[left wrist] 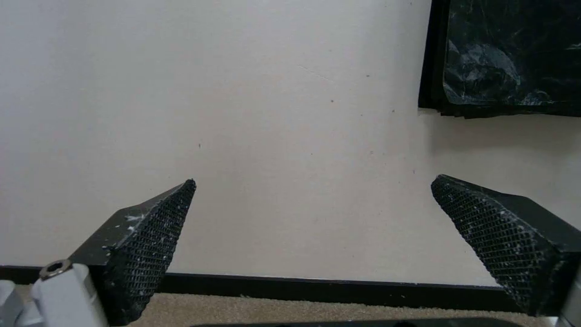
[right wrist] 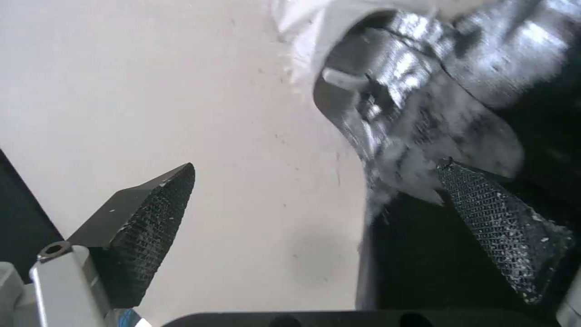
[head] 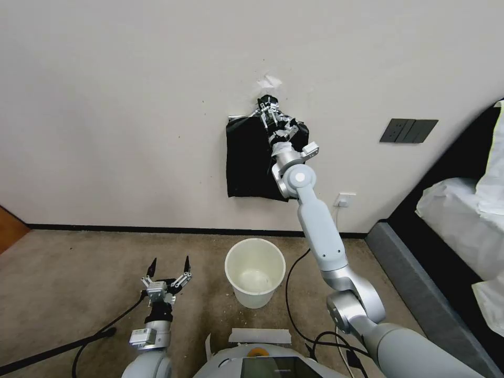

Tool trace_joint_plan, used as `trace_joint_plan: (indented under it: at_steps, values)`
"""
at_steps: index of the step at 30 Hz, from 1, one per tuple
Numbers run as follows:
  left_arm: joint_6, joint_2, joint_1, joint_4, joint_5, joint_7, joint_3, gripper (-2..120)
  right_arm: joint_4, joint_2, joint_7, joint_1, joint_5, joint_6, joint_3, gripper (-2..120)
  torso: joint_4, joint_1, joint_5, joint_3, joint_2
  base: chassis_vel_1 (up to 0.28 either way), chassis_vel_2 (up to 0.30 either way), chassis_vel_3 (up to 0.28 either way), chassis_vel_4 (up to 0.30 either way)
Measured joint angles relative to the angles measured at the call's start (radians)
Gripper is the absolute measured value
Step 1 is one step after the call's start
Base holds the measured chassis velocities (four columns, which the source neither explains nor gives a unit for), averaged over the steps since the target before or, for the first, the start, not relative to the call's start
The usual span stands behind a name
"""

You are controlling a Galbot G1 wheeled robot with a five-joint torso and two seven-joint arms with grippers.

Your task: Place a trash bag onto the trash bin.

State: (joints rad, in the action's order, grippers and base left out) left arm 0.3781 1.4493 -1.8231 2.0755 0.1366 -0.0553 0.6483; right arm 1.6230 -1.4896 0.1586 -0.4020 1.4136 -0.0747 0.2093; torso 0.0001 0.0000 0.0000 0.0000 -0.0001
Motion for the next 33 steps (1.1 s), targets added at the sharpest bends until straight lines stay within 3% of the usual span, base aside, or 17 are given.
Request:
trace_joint_plan:
  at_steps: [7,31,33]
  values:
    - [-0.002,0.001,-0.003,0.004,0.000,0.000,-0.006,100,0.002,0.031,0.007,-0.041,-0.008,-0.002,0.013,100,-0.0002,0.000,0.0001,0.000,0.000,0.000,0.000,0.000,0.000]
    - [-0.004,0.002,-0.018,0.024,0.002,-0.002,0.004,100,-0.046,0.047,-0.021,0.069,0.009,-0.019,-0.023,100,-0.0001,0.000,0.0000,0.000,0.000,0.000,0.000,0.000,0.000]
    - [-0.004,0.004,-0.017,0.024,0.002,-0.003,0.004,100,-0.053,0.044,-0.022,0.072,0.009,-0.020,-0.025,95,-0.0001,0.000,0.0000,0.000,0.000,0.000,0.000,0.000,0.000]
